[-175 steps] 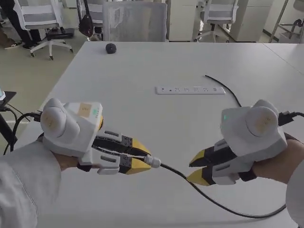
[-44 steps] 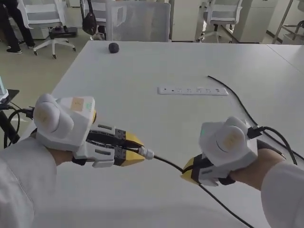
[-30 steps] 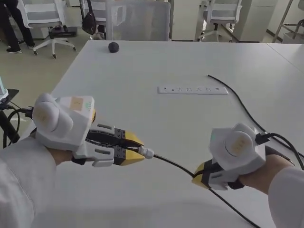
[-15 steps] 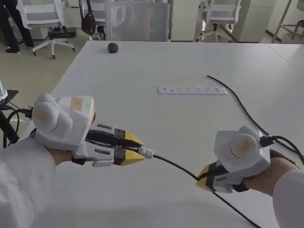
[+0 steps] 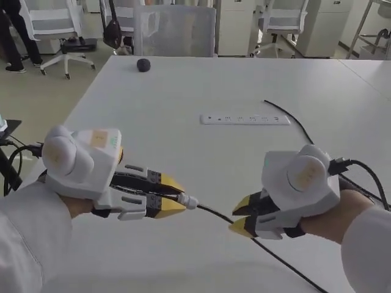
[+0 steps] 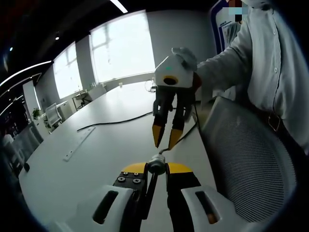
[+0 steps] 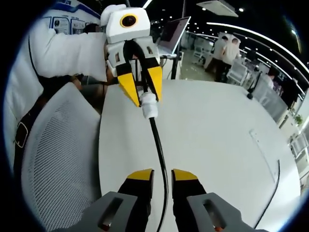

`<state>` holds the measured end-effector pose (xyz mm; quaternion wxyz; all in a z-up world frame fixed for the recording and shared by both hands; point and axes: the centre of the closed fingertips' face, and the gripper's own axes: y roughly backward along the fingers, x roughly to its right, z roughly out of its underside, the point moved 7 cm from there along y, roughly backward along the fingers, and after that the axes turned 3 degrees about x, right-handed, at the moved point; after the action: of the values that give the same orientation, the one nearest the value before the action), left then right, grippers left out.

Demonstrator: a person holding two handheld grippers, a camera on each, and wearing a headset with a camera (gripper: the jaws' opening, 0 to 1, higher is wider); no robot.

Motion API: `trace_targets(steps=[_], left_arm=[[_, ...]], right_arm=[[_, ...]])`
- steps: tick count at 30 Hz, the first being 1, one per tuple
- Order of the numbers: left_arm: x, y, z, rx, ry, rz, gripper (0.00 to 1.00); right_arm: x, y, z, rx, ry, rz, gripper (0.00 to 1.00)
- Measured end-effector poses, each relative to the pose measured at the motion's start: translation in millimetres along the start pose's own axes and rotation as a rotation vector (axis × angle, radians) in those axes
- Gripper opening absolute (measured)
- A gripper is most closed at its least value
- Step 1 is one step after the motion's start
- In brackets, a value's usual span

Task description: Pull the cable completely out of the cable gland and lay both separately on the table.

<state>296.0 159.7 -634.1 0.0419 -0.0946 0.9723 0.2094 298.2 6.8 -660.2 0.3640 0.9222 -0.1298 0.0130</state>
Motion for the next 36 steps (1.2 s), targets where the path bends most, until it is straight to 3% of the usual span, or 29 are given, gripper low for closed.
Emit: trace_targets(steps=[5,11,15,21,36], left_arm=[[0.7,-1.1,-1.0,0.0,0.0,0.004,0.15],[1.4,-0.4,-1.4,0.002,0.001,0.002,0.15],[2.2,-0.4,-1.4,0.002,0.002,0.004,0.15],[1.5,0.5,0.5,0.001,0.001,-0.001,0.15],[-3.1,13.0,3.9,0.004,0.009,-0.037,0.15]], right_arm=[[-5.9,-3.9,-30.8,0.045,0.071,-0.013,0.1],[-13.3,-14.2,-41.0,0.04,0.136,-0.038,0.07],[-11.9,-18.0,-36.5,0.014,0.195,-0.02,0.0],[-10.3,-17.6,-27.1,0.001,0.197,-0.021,0.0],[3.3,-14.2,15.4,-0.047,0.125,0.008,0.0]])
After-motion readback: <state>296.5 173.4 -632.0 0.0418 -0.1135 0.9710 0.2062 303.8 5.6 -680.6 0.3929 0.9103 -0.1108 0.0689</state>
